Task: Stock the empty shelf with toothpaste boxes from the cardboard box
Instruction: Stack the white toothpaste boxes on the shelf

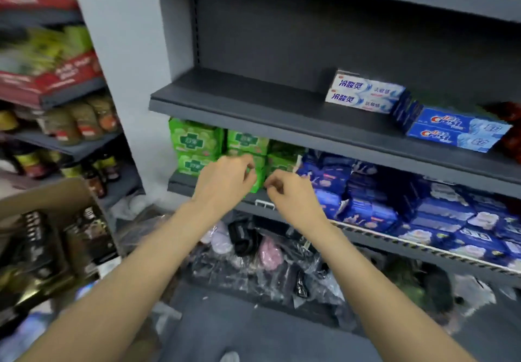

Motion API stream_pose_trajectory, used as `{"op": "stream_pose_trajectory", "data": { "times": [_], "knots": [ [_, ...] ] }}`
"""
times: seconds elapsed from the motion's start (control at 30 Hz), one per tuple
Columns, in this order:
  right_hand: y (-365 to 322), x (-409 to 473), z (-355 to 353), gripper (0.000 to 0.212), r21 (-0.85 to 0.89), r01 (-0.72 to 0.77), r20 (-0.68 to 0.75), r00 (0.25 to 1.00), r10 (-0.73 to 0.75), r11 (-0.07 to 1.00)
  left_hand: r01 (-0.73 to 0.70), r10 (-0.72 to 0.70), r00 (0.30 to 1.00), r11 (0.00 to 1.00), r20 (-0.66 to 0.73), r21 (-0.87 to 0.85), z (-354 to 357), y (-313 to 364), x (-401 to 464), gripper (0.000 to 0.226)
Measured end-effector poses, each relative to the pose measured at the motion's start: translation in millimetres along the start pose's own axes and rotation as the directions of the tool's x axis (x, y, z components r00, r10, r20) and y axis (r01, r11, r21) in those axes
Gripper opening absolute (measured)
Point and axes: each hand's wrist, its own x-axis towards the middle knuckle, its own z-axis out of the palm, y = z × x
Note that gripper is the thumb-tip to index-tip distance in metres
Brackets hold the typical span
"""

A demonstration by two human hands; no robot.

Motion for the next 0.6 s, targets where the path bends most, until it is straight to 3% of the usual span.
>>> {"op": "stream_pose_trajectory", "data": {
  "times": [0.2, 0.37, 0.6],
  "knots": [
    [-72, -47, 98, 0.022, 0.037, 0.039, 0.246, 0.968, -0.047, 0.999, 0.196, -0.199, 0.969, 0.980, 0.144, 0.033, -9, -101, -104, 0.022],
    [-132, -70, 193, 0.023, 0.070, 0.014, 0.407, 0.913, -0.041, 0.997, 0.331, -0.343, 0.902, 0.939, 0.263, 0.091, -17, -194, -174, 0.020],
    [-195, -93, 308, 0.031, 0.017, -0.181, 0.576, 0.805, 0.138, 0.983, 0.227, -0.318, 0.750, 0.948, 0.581, 0.225, -12, -325, -228, 0.026]
  ]
}}
